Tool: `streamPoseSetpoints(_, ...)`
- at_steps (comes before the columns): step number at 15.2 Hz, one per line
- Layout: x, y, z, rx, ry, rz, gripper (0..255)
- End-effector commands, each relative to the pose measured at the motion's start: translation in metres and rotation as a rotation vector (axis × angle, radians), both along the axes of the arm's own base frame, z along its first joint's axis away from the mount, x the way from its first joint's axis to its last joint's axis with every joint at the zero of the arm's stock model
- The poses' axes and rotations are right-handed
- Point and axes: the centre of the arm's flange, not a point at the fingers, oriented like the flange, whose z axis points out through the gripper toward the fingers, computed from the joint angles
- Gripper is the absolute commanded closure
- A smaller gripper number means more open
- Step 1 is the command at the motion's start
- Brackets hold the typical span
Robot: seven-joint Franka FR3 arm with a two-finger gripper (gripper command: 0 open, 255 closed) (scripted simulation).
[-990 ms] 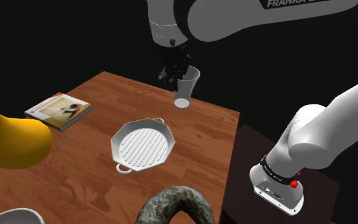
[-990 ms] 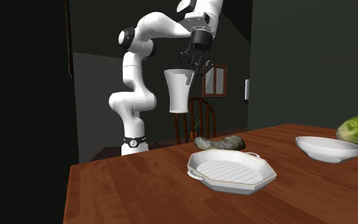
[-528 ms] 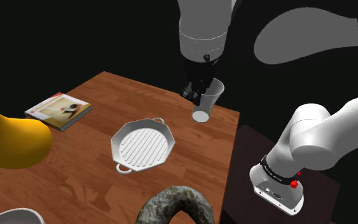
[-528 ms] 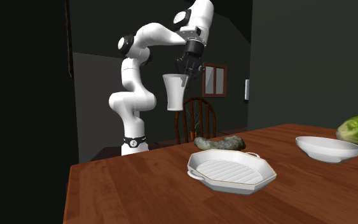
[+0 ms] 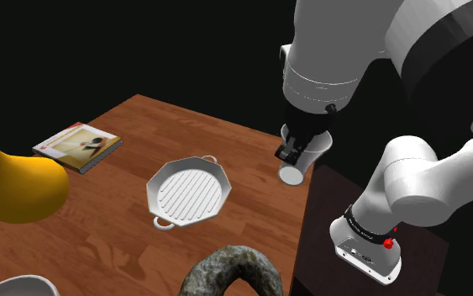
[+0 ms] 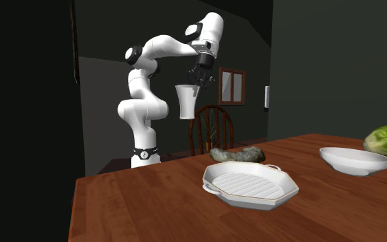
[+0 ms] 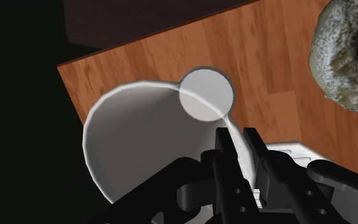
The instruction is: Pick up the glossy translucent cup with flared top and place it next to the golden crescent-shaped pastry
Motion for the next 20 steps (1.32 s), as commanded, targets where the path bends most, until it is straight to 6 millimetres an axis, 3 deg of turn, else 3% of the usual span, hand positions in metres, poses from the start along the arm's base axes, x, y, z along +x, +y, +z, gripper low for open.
streamPoseSetpoints(1, -0.003, 0.000, -0.009, 0.000, 0.000, -0.001, 255)
streamPoseSetpoints(20, -0.003, 0.000, -0.109, 0.000, 0.000, -0.001, 255)
